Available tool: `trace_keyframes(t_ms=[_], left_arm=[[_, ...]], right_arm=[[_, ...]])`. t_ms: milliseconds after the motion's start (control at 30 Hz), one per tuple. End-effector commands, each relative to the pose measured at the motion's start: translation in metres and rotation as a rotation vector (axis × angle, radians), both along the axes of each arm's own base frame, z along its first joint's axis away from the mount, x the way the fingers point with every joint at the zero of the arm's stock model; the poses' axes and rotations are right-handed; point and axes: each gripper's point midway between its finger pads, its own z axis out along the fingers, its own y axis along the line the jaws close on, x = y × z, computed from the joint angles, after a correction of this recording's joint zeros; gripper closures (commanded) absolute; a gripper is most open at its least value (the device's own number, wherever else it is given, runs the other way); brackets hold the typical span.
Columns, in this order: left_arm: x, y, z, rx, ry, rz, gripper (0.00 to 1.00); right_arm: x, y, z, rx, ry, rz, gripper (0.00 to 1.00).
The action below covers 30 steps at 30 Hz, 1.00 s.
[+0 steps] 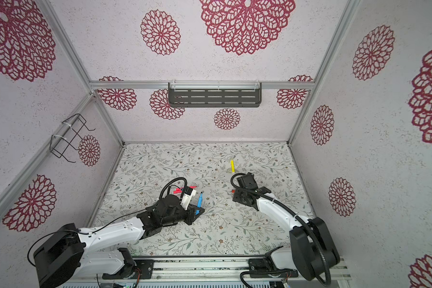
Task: Insert the pens into the pen caps
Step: 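Move right gripper away over the clear plastic caps on the table, then grasp a clear plastic cap with right gripper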
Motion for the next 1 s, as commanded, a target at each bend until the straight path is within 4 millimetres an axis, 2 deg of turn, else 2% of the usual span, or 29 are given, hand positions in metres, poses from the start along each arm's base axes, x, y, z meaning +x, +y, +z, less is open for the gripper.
trace_keyframes(t_ms=[0, 133, 467, 967], left_arm=[[-0.004, 0.001, 0.004, 0.003, -0.027, -0.002, 1.0], [-0.007, 0.001, 0.006, 0.002, -0.026, -0.007, 1.0], [-0.012, 0.002, 0.012, 0.007, -0.038, -0.012, 1.0], [-0.014, 0.005, 0.014, 0.008, -0.045, -0.012, 1.0]], right_arm=[[0.014, -0.005, 0.006, -0.048, -0.029, -0.012, 0.53], [0.023, -0.004, -0.002, -0.074, -0.014, -0.013, 0.57], [0.045, -0.001, -0.02, -0.132, 0.022, -0.027, 0.6], [0.048, -0.004, -0.046, -0.169, 0.063, -0.04, 0.63]])
